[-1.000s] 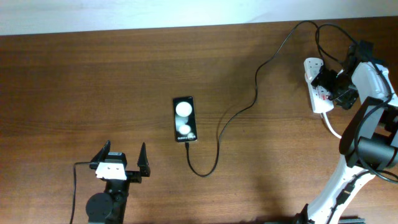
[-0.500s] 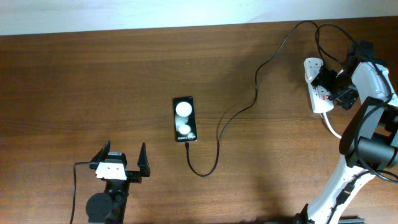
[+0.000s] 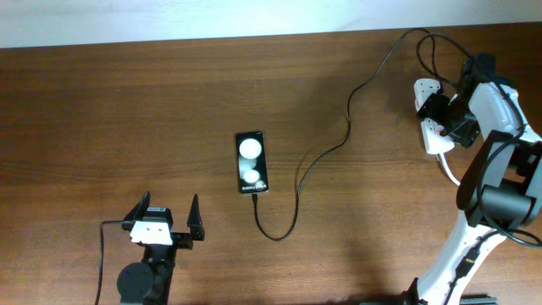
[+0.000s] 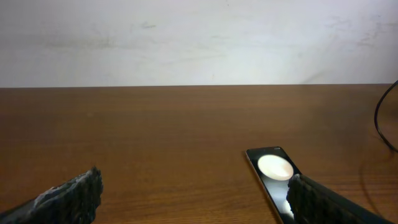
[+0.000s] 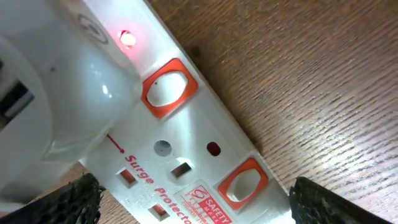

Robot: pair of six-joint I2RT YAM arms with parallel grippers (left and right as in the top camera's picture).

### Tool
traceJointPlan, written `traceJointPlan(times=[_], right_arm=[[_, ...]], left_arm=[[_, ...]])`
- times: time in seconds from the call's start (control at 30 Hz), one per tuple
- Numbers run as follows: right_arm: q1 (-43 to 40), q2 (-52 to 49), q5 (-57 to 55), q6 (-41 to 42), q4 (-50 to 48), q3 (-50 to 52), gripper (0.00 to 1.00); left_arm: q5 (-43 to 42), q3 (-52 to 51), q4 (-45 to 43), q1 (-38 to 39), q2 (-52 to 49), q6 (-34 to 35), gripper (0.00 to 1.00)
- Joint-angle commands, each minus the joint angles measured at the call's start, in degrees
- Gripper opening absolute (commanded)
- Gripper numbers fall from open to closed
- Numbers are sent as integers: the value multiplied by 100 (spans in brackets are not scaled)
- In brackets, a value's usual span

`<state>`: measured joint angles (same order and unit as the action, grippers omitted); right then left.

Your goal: Plug charger to phone and switch on socket

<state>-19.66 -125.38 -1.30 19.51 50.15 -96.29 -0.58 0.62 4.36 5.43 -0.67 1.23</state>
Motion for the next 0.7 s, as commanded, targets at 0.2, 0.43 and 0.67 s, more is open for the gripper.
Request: traceJointPlan(times=[0.2,0.43,0.67], right_arm=[[691,2968,66,63,42,109,99],[688,3274,66,63,48,114,99],[691,3711,66,63,46,114,99]], left_arm=[[42,-13,46,-24,33,-87,99],[42,-13,44,-24,33,-87,99],[42,-15,44,-24,33,-87,99]])
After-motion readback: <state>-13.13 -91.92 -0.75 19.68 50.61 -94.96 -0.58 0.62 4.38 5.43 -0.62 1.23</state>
